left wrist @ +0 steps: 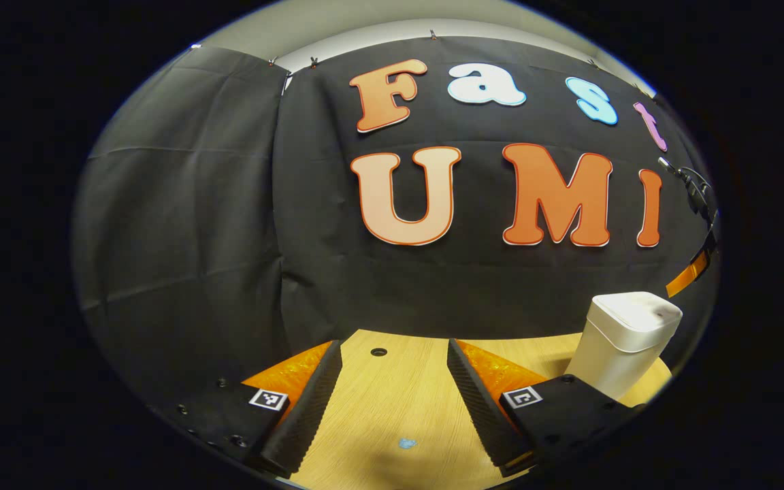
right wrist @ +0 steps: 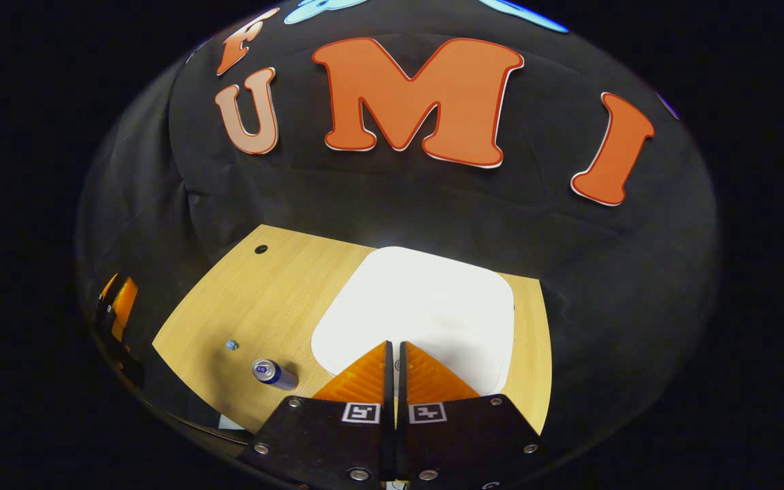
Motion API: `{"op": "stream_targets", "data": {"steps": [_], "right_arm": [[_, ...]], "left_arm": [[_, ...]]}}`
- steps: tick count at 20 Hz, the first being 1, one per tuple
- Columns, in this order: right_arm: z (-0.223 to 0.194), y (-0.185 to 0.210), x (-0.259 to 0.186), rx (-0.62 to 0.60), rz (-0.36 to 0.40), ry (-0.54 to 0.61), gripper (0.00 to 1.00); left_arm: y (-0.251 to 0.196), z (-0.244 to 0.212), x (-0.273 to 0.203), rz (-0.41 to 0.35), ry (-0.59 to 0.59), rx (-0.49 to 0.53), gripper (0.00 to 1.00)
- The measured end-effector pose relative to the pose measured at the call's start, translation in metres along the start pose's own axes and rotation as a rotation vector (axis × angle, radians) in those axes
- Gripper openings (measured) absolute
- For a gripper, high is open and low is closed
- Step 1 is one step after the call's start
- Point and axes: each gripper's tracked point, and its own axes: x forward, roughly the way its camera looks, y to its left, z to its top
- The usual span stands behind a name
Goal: Press the lid of the desktop garbage bin to open it, pick up the crumpled paper on the desktop and throw it into the bin, then pick up the pop can on the desktop and drop it into the bin, and finally close the garbage bin lid.
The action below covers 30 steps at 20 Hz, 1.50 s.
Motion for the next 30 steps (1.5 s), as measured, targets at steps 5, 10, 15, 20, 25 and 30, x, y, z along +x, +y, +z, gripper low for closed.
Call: {"op": "stream_targets", "data": {"steps": [5, 10, 15, 20, 25, 30], "right_arm": [[-0.021, -0.006, 0.016, 0.015, 0.010, 0.056, 0.01], [-0.025, -0.005, 0.020, 0.033, 0.036, 0.060, 0.01], [-0.029, -0.005, 0.022, 0.045, 0.054, 0.073, 0.01], [-0.016, -0.006, 0.018, 0.071, 0.068, -0.007, 0.01], [0.018, -0.016, -0.007, 0.059, 0.029, -0.213, 0.01], [0.055, -0.022, -0.040, 0.040, -0.002, -0.482, 0.01]], "left_arm": [[0.003, -0.003, -0.002, 0.026, 0.009, 0.006, 0.96], [-0.007, -0.008, -0.002, 0.022, 0.018, 0.024, 0.99], [-0.025, -0.006, -0.002, -0.004, 0.012, 0.047, 0.99], [-0.036, 0.003, -0.002, -0.022, -0.007, 0.079, 0.99], [-0.049, 0.008, -0.003, -0.042, -0.017, 0.089, 0.99], [-0.057, 0.005, -0.004, -0.060, -0.005, 0.084, 0.95]]}}
